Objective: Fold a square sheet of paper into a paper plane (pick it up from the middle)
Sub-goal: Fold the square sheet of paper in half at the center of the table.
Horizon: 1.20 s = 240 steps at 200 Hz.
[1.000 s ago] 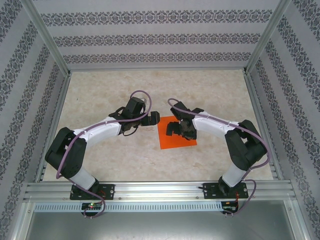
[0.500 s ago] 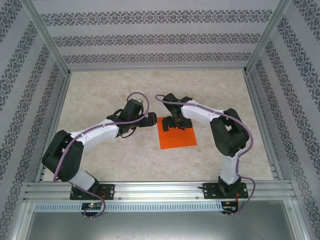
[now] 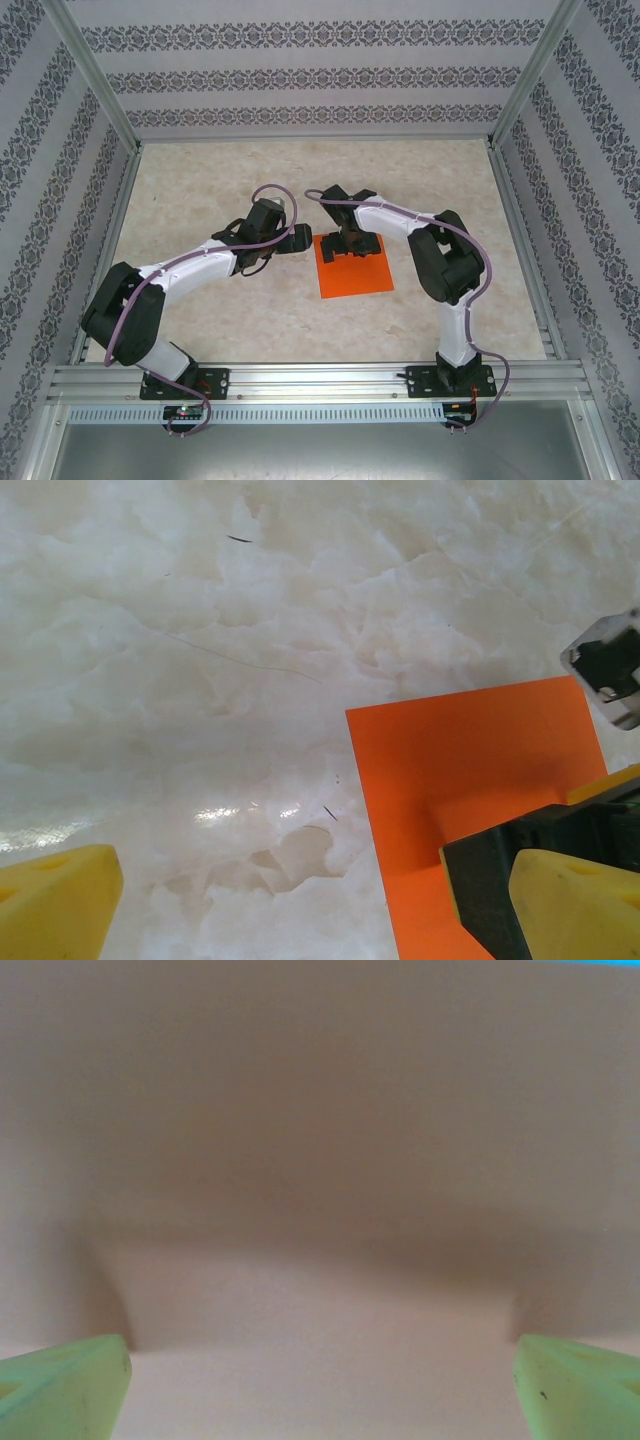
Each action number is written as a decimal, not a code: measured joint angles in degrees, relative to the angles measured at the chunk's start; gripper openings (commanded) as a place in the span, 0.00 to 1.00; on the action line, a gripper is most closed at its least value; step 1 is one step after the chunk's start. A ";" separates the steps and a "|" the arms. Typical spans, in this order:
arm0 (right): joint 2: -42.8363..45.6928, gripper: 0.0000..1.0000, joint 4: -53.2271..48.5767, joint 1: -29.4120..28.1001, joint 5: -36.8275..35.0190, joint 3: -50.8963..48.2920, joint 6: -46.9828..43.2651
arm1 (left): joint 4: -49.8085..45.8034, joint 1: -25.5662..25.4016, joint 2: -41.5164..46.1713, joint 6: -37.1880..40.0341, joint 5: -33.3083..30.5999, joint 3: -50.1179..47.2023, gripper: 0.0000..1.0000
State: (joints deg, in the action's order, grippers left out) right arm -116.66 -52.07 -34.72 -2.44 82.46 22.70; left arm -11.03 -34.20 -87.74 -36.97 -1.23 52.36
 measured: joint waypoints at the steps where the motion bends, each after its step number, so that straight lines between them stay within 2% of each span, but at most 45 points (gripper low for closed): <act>1: -0.11 0.98 0.00 0.00 0.02 0.00 0.00 | 0.00 0.00 0.00 -0.02 0.00 -0.04 1.00; 85: -0.79 0.97 0.35 -0.02 0.61 -0.07 -0.02 | 0.02 0.00 0.00 0.00 -0.17 -0.31 1.00; 240: 0.26 0.86 2.80 0.00 0.52 -2.05 0.26 | -0.02 0.00 0.00 0.02 -0.17 -0.31 1.00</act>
State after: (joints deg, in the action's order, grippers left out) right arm -116.40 -49.28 -34.72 -1.91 80.40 22.96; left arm -11.05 -34.20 -87.74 -36.95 -1.41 52.05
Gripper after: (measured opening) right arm 0.867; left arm 0.999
